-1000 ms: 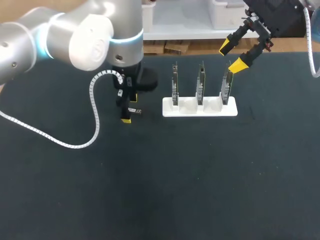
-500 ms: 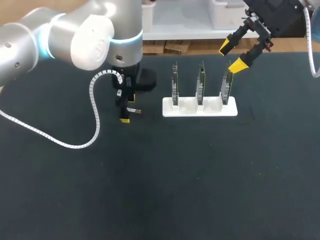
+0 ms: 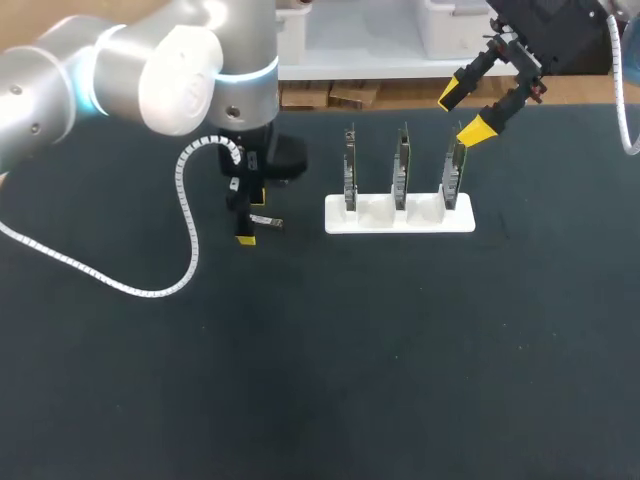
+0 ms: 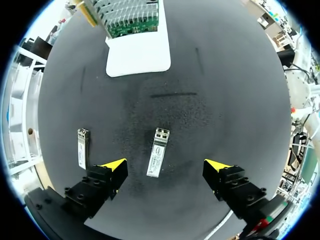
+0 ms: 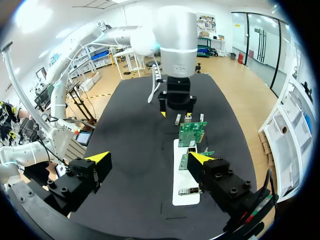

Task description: Pick up the optical module with the left hand, and insert it into the network port with the right hand.

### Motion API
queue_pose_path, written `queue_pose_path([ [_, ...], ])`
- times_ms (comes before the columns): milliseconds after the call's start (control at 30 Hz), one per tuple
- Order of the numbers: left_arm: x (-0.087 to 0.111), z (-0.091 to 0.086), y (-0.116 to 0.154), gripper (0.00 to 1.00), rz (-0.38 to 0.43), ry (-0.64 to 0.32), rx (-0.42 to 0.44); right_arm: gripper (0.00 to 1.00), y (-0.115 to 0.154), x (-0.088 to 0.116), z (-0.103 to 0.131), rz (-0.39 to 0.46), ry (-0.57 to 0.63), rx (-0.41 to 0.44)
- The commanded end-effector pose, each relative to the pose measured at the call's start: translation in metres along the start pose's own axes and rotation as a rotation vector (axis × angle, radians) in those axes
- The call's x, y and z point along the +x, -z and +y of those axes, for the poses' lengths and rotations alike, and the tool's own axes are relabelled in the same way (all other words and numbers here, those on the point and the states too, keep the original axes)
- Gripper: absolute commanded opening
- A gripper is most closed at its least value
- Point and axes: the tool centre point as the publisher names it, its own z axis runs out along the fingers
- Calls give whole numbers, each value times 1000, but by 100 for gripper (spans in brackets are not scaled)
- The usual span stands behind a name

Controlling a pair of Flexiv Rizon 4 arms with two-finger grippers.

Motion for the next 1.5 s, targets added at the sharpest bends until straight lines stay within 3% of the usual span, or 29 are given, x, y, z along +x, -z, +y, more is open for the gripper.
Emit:
queue_pose_path([
  [33,1,6,-3,100,2,2,15,100,0,0,-1,0,0,-2],
  [233,2,4,-3,100,-4,9,16,100,0,0,-1,0,0,-2],
  [300,2,4,-3,82,-7,8,13,100,0,0,-1,0,0,-2],
  [333,2,3,-3,80,-7,8,12,100,0,0,-1,0,0,-2],
  [433,3,3,-5,89,-6,9,17,100,0,0,-1,0,0,-2],
  [567,2,4,-6,88,-4,7,22,100,0,0,-1,0,0,-2],
  [667,1,4,-6,82,-2,3,23,100,0,0,-1,0,0,-2],
  [867,-2,4,-8,15,-1,-16,34,100,0,0,-1,0,0,-2],
  [900,-2,4,-8,0,-1,-17,35,100,0,0,-1,0,0,-2],
  [1367,0,3,-6,0,-1,-10,27,100,0,0,-1,0,0,-2],
  [1500,0,2,0,0,-47,8,33,100,0,0,-1,0,0,-2],
])
